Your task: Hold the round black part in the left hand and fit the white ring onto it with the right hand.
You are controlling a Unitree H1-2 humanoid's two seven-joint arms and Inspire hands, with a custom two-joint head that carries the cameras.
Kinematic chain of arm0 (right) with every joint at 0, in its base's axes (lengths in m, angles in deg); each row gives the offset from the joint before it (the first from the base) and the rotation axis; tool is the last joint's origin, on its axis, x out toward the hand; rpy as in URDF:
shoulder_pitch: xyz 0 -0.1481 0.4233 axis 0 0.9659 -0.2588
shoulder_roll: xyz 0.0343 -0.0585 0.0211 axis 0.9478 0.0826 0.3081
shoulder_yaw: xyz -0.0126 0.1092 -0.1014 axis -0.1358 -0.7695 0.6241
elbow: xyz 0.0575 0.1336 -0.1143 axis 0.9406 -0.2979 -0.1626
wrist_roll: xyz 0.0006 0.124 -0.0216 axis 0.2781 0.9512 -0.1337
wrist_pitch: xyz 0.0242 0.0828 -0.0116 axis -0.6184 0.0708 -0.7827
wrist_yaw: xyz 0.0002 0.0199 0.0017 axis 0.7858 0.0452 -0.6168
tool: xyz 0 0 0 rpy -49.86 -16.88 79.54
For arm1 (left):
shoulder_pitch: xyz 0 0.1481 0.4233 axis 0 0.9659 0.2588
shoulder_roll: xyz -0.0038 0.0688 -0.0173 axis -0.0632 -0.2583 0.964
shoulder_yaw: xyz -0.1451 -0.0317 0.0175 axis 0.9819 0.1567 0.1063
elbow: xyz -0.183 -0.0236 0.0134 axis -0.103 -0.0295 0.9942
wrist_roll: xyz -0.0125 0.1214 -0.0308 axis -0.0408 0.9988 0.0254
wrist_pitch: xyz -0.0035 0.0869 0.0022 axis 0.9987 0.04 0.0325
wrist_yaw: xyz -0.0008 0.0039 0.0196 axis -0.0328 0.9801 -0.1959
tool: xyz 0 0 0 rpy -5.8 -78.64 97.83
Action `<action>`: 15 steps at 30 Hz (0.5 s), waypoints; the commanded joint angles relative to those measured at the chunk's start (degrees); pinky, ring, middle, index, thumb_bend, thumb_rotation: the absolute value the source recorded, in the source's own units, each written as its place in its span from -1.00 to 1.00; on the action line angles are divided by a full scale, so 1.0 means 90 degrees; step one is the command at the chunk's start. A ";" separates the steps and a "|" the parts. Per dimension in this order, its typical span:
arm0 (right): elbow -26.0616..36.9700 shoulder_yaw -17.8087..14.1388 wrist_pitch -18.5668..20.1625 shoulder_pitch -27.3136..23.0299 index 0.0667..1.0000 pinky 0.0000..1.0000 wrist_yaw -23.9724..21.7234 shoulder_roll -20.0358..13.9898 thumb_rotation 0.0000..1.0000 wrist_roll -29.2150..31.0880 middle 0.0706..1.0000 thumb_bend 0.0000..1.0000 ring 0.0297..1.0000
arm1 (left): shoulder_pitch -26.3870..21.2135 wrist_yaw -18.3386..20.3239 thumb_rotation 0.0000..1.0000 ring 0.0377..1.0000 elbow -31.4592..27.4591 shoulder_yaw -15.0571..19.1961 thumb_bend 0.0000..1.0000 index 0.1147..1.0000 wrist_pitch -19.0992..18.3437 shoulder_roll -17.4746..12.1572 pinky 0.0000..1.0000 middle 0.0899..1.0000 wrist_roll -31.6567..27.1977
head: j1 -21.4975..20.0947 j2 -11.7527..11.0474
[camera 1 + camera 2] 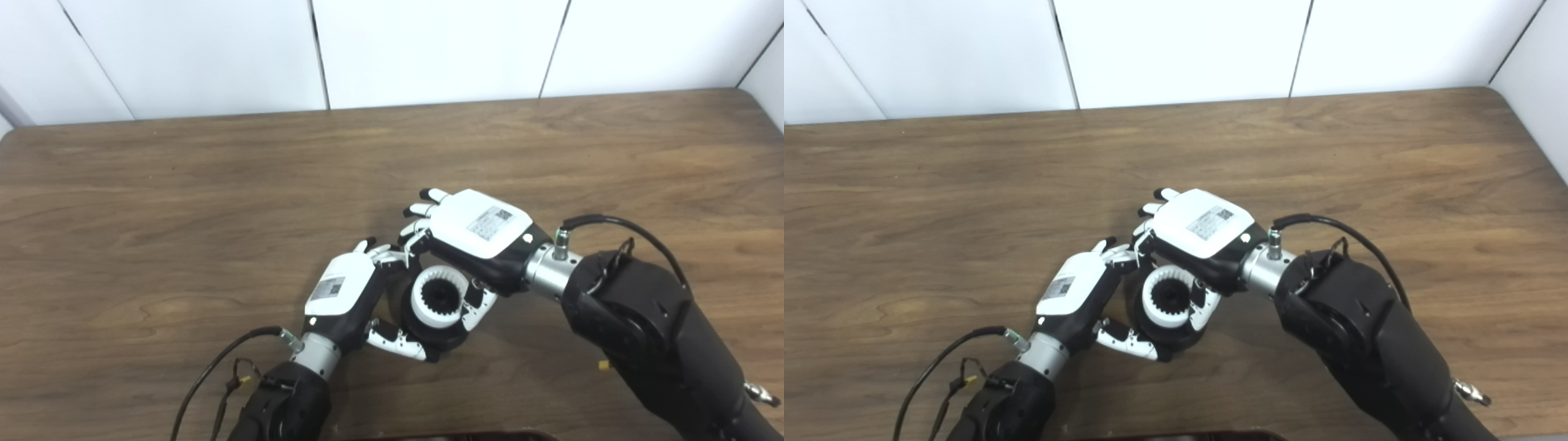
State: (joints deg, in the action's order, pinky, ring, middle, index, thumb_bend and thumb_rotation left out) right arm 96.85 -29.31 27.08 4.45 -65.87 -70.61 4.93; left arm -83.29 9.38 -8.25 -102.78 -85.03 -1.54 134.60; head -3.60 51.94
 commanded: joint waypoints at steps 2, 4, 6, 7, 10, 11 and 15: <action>0.0116 0.0048 -0.0287 -0.0166 -0.11 1.00 -0.0130 0.0057 -0.73 0.0085 0.58 0.05 0.84 | -0.0167 -0.0005 -0.88 0.74 -0.0138 0.0025 0.05 -0.17 -0.0015 0.0101 1.00 0.53 0.0026 | 0.0013 0.0023; 0.0042 0.0016 -0.0313 -0.0179 -0.11 1.00 -0.0142 0.0057 -0.73 0.0082 0.57 0.05 0.84 | -0.0166 -0.0005 -0.88 0.74 -0.0141 0.0024 0.05 -0.17 -0.0013 0.0099 1.00 0.53 0.0036 | 0.0013 0.0023; -0.0060 -0.0022 -0.0342 -0.0173 -0.11 1.00 -0.0098 0.0038 -0.73 0.0105 0.57 0.05 0.84 | -0.0159 -0.0010 -0.88 0.74 -0.0143 0.0039 0.05 -0.17 -0.0008 0.0108 1.00 0.52 -0.0005 | 0.0013 0.0023; -0.0095 -0.0036 -0.0357 -0.0168 -0.11 1.00 -0.0077 0.0032 -0.73 0.0113 0.56 0.05 0.85 | -0.0155 -0.0010 -0.88 0.74 -0.0145 0.0045 0.05 -0.17 -0.0009 0.0113 1.00 0.52 -0.0023 | 0.0013 0.0023; -0.0263 -0.0114 -0.0418 -0.0126 -0.11 1.00 0.0047 -0.0004 -0.73 0.0184 0.55 0.05 0.84 | -0.0144 0.0017 -0.88 0.74 -0.0192 0.0043 0.05 -0.17 -0.0035 0.0117 1.00 0.52 0.0018 | 0.0015 0.0046; -0.0342 -0.0159 -0.0444 -0.0097 -0.11 1.00 0.0120 -0.0012 -0.73 0.0234 0.54 0.05 0.84 | -0.0140 0.0015 -0.88 0.74 -0.0196 0.0042 0.05 -0.17 -0.0030 0.0115 1.00 0.53 0.0029 | 0.0015 0.0046; -0.0643 -0.0307 -0.0597 -0.0004 -0.11 0.99 0.0447 -0.0054 -0.73 0.0444 0.53 0.05 0.81 | -0.0137 0.0002 -0.88 0.74 -0.0195 0.0037 0.05 -0.17 -0.0010 0.0107 1.00 0.52 0.0079 | 0.0023 0.0059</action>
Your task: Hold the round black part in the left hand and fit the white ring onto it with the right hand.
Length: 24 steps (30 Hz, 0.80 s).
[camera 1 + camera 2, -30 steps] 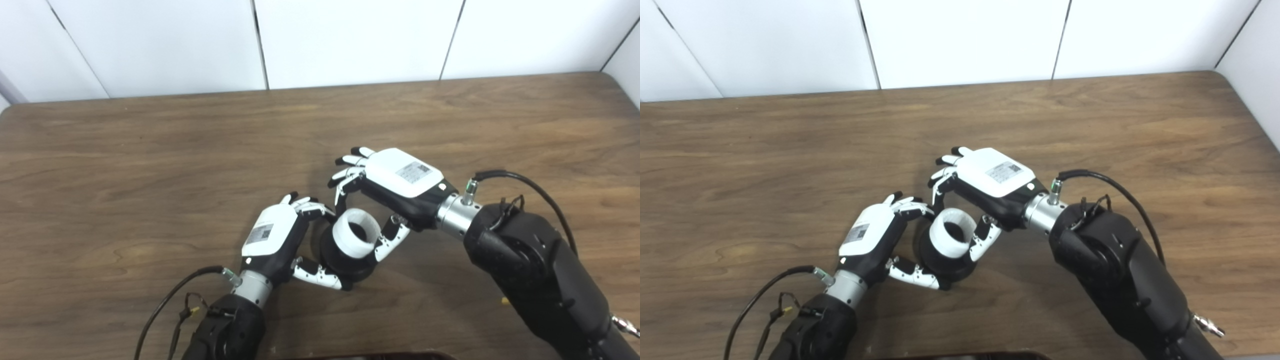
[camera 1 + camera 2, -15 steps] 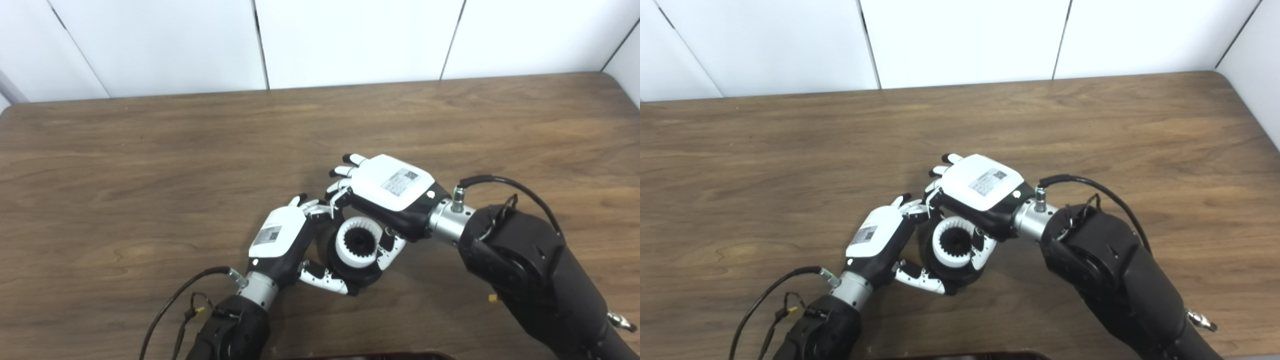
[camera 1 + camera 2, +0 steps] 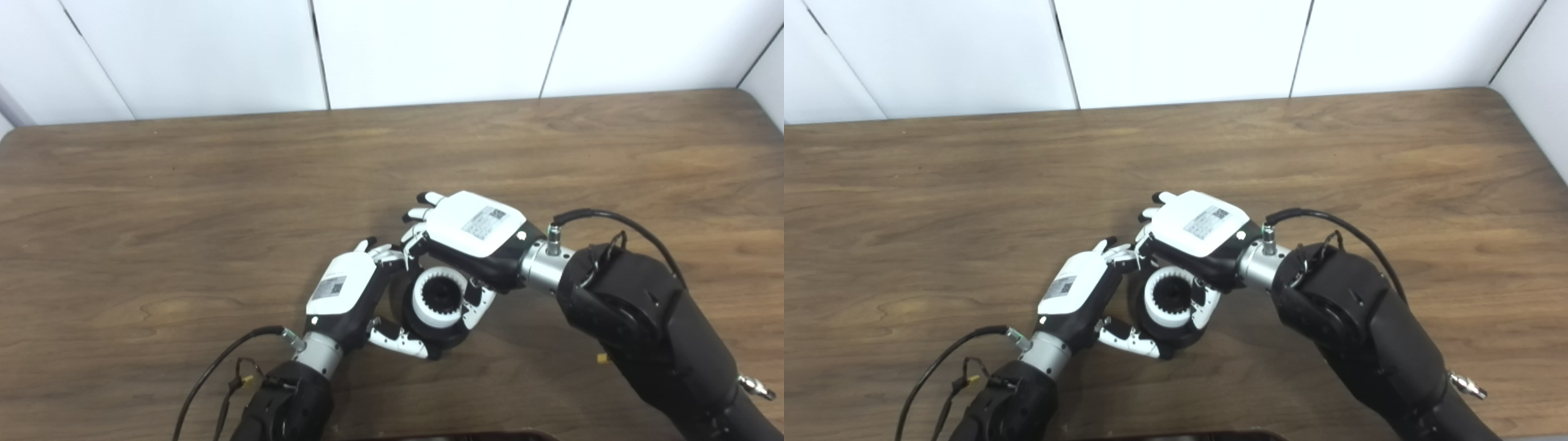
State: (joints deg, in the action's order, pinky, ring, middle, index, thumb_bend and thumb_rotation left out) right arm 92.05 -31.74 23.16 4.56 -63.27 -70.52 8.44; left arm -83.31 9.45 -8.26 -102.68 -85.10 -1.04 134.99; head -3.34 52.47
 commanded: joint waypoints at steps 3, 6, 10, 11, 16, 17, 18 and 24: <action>-0.0351 -0.0134 -0.0262 0.0040 -0.11 0.97 0.0354 -0.0115 -0.73 0.0190 0.53 0.05 0.81 | -0.0120 0.0020 -0.88 0.74 -0.0233 0.0034 0.05 -0.17 -0.0015 0.0063 1.00 0.52 0.0006 | -0.0015 0.0009; -0.0525 -0.0186 -0.0315 0.0073 -0.11 0.95 0.0485 -0.0159 -0.73 0.0267 0.55 0.05 0.82 | -0.0119 0.0021 -0.88 0.74 -0.0251 0.0022 0.05 -0.17 -0.0018 0.0056 1.00 0.52 0.0040 | -0.0017 0.0011; -0.0650 -0.0232 -0.0336 0.0126 -0.10 0.95 0.0655 -0.0169 -0.72 0.0316 0.56 0.05 0.82 | -0.0127 0.0054 -0.88 0.74 -0.0268 0.0016 0.05 -0.17 -0.0038 0.0042 1.00 0.52 0.0061 | -0.0029 0.0014; -0.0644 -0.0241 -0.0307 0.0129 -0.10 0.96 0.0653 -0.0157 -0.71 0.0326 0.58 0.05 0.84 | -0.0129 0.0051 -0.88 0.74 -0.0265 0.0019 0.05 -0.17 -0.0030 0.0039 1.00 0.52 0.0051 | -0.0029 0.0014; -0.0478 -0.0267 -0.0074 0.0111 0.25 0.97 0.0508 -0.0066 -0.54 0.0251 0.67 0.77 0.88 | -0.0132 0.0024 -0.88 0.73 -0.0242 0.0022 0.05 -0.17 -0.0010 0.0032 1.00 0.51 0.0057 | -0.0037 0.0022; -0.0440 -0.0264 -0.0038 0.0102 0.34 0.98 0.0471 -0.0063 -0.47 0.0234 0.71 0.87 0.89 | -0.0132 0.0032 -0.88 0.73 -0.0240 0.0021 0.05 -0.17 -0.0016 0.0036 1.00 0.51 0.0050 | -0.0038 0.0027; -0.0417 -0.0262 -0.0017 0.0096 0.38 0.98 0.0450 -0.0062 -0.43 0.0222 0.72 0.92 0.90 | -0.0132 0.0038 -0.88 0.74 -0.0240 0.0021 0.05 -0.17 -0.0020 0.0038 1.00 0.51 0.0045 | -0.0038 0.0027; -0.0227 -0.0227 0.0281 0.0068 0.46 1.00 0.0109 -0.0019 -0.35 0.0147 0.77 1.00 0.94 | -0.0143 0.0038 -0.88 0.73 -0.0241 0.0003 0.05 -0.17 -0.0013 0.0053 1.00 0.51 0.0081 | -0.0022 0.0029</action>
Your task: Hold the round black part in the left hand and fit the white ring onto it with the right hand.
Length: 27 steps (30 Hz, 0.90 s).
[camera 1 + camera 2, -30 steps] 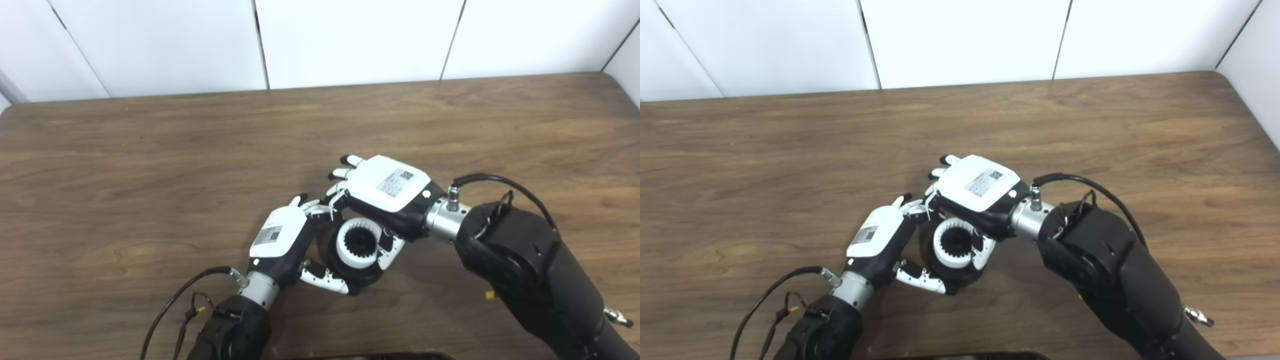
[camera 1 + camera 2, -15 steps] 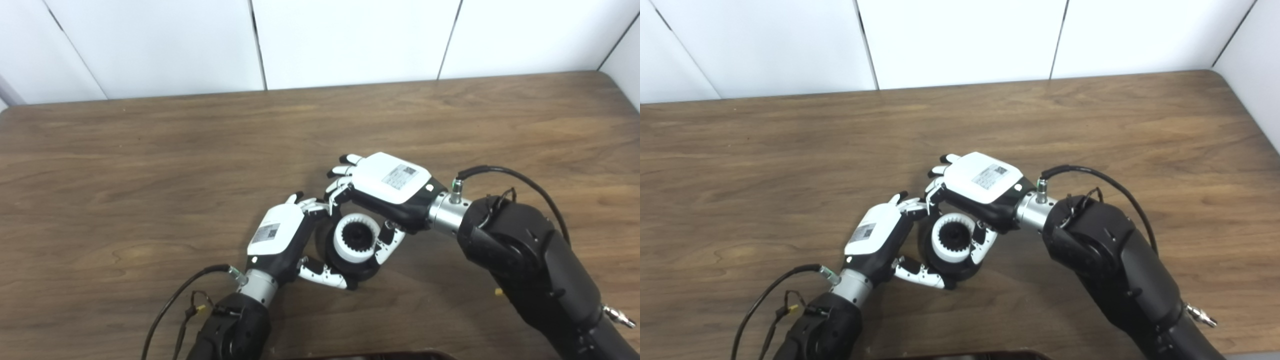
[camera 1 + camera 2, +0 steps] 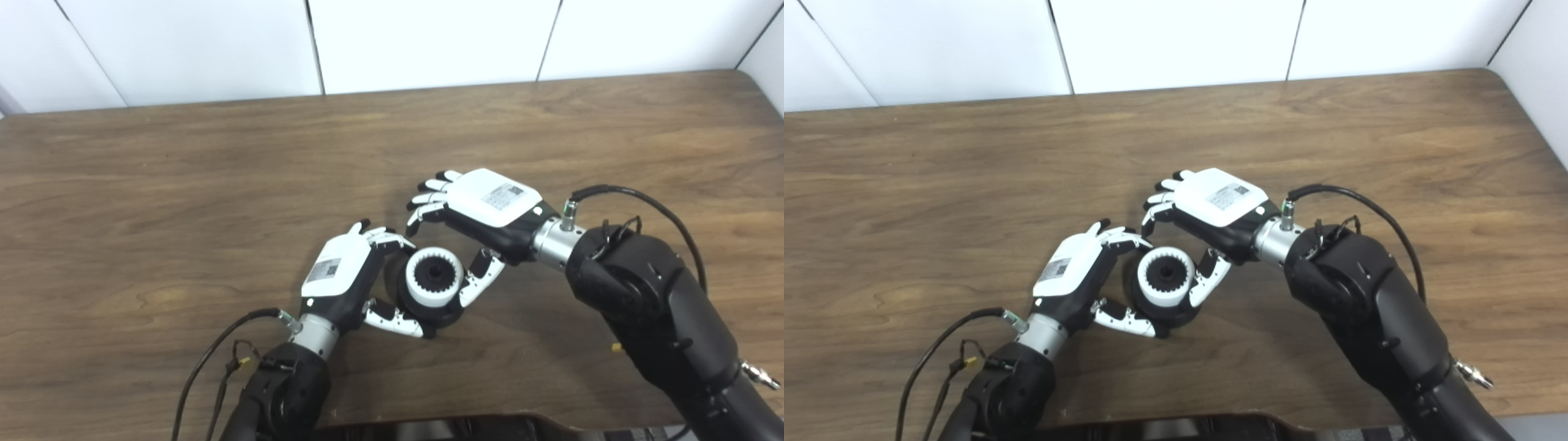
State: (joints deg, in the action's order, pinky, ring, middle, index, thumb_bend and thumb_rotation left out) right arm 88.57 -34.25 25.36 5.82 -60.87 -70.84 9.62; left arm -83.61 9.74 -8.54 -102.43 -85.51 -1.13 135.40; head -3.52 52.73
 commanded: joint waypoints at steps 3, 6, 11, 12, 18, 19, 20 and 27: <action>0.0194 0.0066 0.0112 -0.0072 0.45 1.00 -0.0242 0.0032 -0.37 -0.0002 0.77 1.00 0.95 | -0.0106 0.0015 -0.88 0.73 -0.0216 -0.0024 0.05 -0.17 0.0028 0.0065 1.00 0.51 0.0047 | 0.0002 0.0002; 0.0220 0.0067 0.0164 -0.0085 0.45 1.00 -0.0305 0.0040 -0.38 -0.0001 0.78 1.00 0.95 | -0.0111 0.0043 -0.88 0.73 -0.0222 -0.0026 0.05 -0.17 0.0004 0.0071 1.00 0.51 0.0075 | -0.0001 0.0003; 0.0255 0.0014 0.0195 -0.0125 0.46 1.00 -0.0312 0.0044 -0.38 0.0090 0.80 1.00 0.97 | -0.0116 -0.0032 -0.88 0.72 -0.0169 -0.0030 0.05 -0.17 0.0078 0.0071 1.00 0.50 0.0104 | 0.0007 -0.0002; 0.0275 -0.0006 0.0213 -0.0149 0.48 1.00 -0.0327 0.0040 -0.38 0.0115 0.81 1.00 0.98 | -0.0120 -0.0024 -0.88 0.72 -0.0170 -0.0031 0.05 -0.17 0.0075 0.0069 1.00 0.50 0.0114 | 0.0007 -0.0002; 0.0482 -0.0180 0.0434 -0.0361 0.55 1.00 -0.0531 0.0009 -0.31 0.0255 0.85 1.00 1.00 | -0.0161 -0.0096 -0.87 0.68 -0.0112 -0.0037 0.05 -0.17 0.0102 0.0017 1.00 0.47 0.0305 | -0.0012 -0.0012; 0.0533 -0.0229 0.0483 -0.0396 0.55 1.00 -0.0564 0.0003 -0.31 0.0280 0.85 1.00 0.99 | -0.0162 -0.0102 -0.87 0.67 -0.0113 -0.0029 0.05 -0.17 0.0074 0.0023 1.00 0.46 0.0345 | -0.0010 -0.0018; 0.0579 -0.0278 0.0518 -0.0427 0.55 1.00 -0.0594 -0.0006 -0.31 0.0306 0.85 1.00 0.99 | -0.0162 -0.0104 -0.87 0.67 -0.0118 -0.0019 0.05 -0.17 0.0041 0.0029 1.00 0.46 0.0384 | -0.0006 -0.0019; 0.0817 -0.0542 0.0730 -0.0576 0.55 1.00 -0.0783 -0.0117 -0.27 0.0502 0.86 1.00 1.00 | -0.0230 0.0524 -0.84 0.73 -0.0260 0.0010 0.04 -0.14 -0.0530 0.0003 1.00 0.52 0.0683 | 0.0016 -0.0026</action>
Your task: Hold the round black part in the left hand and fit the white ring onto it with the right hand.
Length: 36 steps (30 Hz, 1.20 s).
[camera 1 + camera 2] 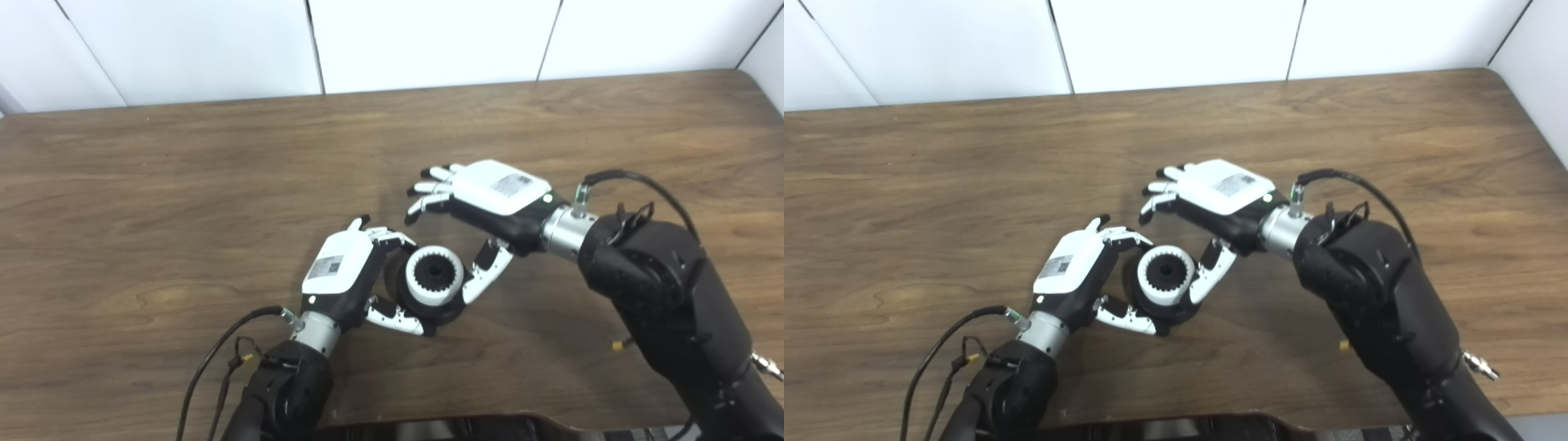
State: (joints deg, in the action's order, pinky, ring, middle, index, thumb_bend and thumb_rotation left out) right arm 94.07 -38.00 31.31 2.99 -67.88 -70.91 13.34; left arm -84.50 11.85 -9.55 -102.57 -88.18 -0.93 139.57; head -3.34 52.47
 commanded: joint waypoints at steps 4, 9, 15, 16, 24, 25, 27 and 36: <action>0.0254 -0.0284 0.0089 -0.0323 0.55 1.00 -0.0013 -0.0199 -0.25 0.0126 0.86 1.00 0.99 | -0.0258 0.1231 -0.37 0.86 -0.0344 -0.0013 0.89 0.46 -0.0800 -0.0102 1.00 0.72 0.0598 | -0.0017 -0.0006; 0.0221 -0.0429 0.0093 -0.0357 0.52 1.00 0.0045 -0.0265 -0.26 0.0204 0.85 1.00 1.00 | -0.0367 0.1949 -0.26 0.96 -0.0470 0.0057 1.00 0.78 -0.1193 -0.0089 1.00 0.83 0.0890 | -0.0017 -0.0006; 0.0178 -0.0502 0.0116 -0.0387 0.48 1.00 0.0054 -0.0280 -0.26 0.0280 0.86 1.00 1.00 | -0.0581 0.3010 -0.26 1.00 -0.0632 0.0076 1.00 0.99 -0.1502 -0.0267 1.00 0.98 0.1213 | 0.0017 -0.0035; 0.0170 -0.0513 0.0124 -0.0394 0.47 1.00 0.0061 -0.0283 -0.25 0.0284 0.86 1.00 1.00 | -0.0636 0.3301 -0.26 1.00 -0.0692 0.0085 1.00 0.99 -0.1583 -0.0299 1.00 0.99 0.1310 | 0.0013 -0.0048; 0.0090 -0.0600 0.0152 -0.0414 0.45 1.00 0.0115 -0.0291 -0.26 0.0293 0.86 1.00 1.00 | -0.0920 0.4564 -0.23 1.00 -0.1050 0.0409 1.00 1.00 -0.1754 -0.0351 1.00 1.00 0.1681 | 0.0029 -0.0087; 0.0084 -0.0611 0.0142 -0.0403 0.45 1.00 0.0142 -0.0290 -0.26 0.0301 0.86 1.00 1.00 | -0.0978 0.4814 -0.23 1.00 -0.1172 0.0495 1.00 1.00 -0.1759 -0.0363 1.00 1.00 0.1731 | 0.0032 -0.0100; 0.0079 -0.0623 0.0127 -0.0390 0.44 1.00 0.0176 -0.0292 -0.26 0.0305 0.86 1.00 1.00 | -0.1058 0.5175 -0.25 1.00 -0.1370 0.0627 1.00 1.00 -0.1758 -0.0374 1.00 1.00 0.1809 | 0.0033 -0.0108; 0.0063 -0.0703 0.0225 -0.0379 0.48 1.00 0.0229 -0.0315 -0.24 0.0300 0.86 1.00 1.00 | -0.1678 0.6686 -0.35 1.00 -0.2857 0.1508 1.00 1.00 -0.1757 -0.0285 1.00 1.00 0.2340 | 0.0134 -0.0266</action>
State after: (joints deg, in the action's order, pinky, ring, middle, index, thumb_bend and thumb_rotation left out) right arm 93.95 -43.15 33.10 1.76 -67.65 -72.75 15.81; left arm -96.40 70.43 -31.97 -89.77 -103.64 -3.69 160.64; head -2.11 50.01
